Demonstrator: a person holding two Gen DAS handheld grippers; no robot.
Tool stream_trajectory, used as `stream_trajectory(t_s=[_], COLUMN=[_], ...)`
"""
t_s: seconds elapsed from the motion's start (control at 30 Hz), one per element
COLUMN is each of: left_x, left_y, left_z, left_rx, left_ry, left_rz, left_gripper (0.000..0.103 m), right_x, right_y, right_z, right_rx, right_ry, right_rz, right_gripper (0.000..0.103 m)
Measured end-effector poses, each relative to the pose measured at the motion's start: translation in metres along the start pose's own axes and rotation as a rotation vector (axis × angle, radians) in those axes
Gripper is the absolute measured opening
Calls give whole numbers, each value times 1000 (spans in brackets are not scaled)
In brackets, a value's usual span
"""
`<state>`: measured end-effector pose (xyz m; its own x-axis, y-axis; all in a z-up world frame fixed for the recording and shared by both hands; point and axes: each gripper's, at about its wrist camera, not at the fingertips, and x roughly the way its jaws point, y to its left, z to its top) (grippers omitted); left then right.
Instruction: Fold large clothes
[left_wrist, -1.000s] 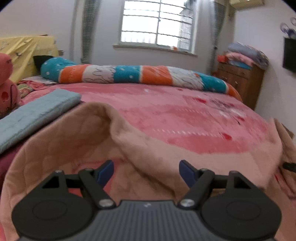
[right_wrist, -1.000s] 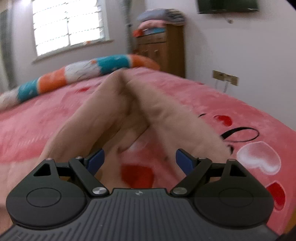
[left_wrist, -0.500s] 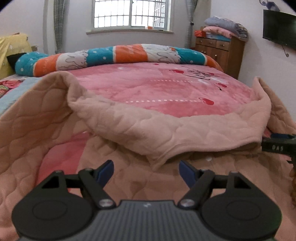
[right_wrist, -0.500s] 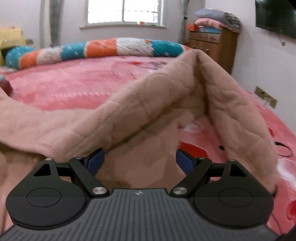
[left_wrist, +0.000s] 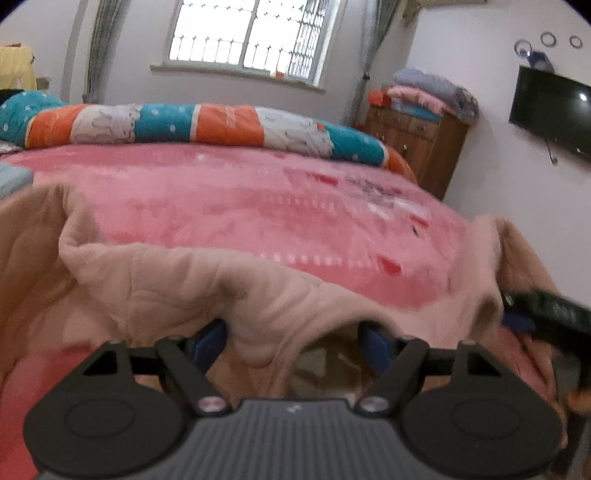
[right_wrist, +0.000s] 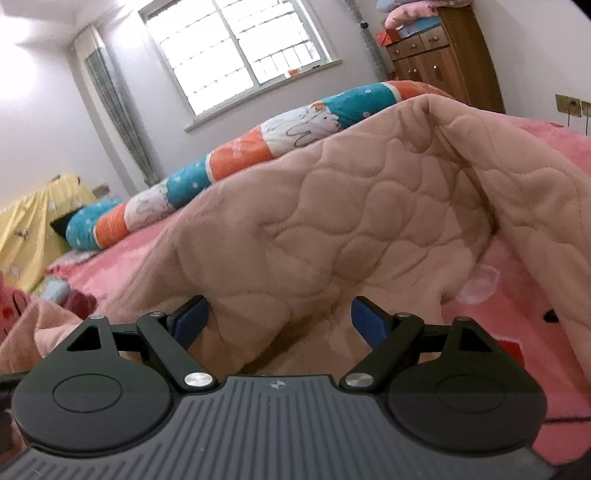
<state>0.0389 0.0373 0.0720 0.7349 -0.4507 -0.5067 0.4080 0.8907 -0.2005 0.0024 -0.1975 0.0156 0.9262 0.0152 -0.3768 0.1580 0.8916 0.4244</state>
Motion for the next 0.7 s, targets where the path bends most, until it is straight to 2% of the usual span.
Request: stream_trajectory(t_s=[0.17, 0.3, 0.37, 0.43, 0.47, 0.6, 0.7], left_x=[37, 67, 84, 97, 101, 88, 63], left_y=[-3, 5, 9, 14, 15, 15, 12], left_z=[33, 57, 65, 70, 72, 68, 62], left_rx=[17, -62, -65, -61, -66, -89, -74], left_ry=[-69, -101, -96, -88, -82, -82, -111], left_rz=[95, 206, 267, 313, 333, 310, 299], left_gripper=[79, 79, 80, 91, 92, 92, 92], right_x=[6, 2, 2, 3, 4, 20, 31], right_y=[-5, -6, -9, -13, -15, -19, -20], right_z=[3, 4, 4, 4, 5, 1, 1], right_rx=[14, -16, -7, 5, 8, -11, -22], right_ry=[-12, -8, 4, 15, 25, 91, 98], right_rz=[11, -21, -37, -55, -67, -102, -119], right_gripper=[103, 103, 103, 103, 103, 103, 103])
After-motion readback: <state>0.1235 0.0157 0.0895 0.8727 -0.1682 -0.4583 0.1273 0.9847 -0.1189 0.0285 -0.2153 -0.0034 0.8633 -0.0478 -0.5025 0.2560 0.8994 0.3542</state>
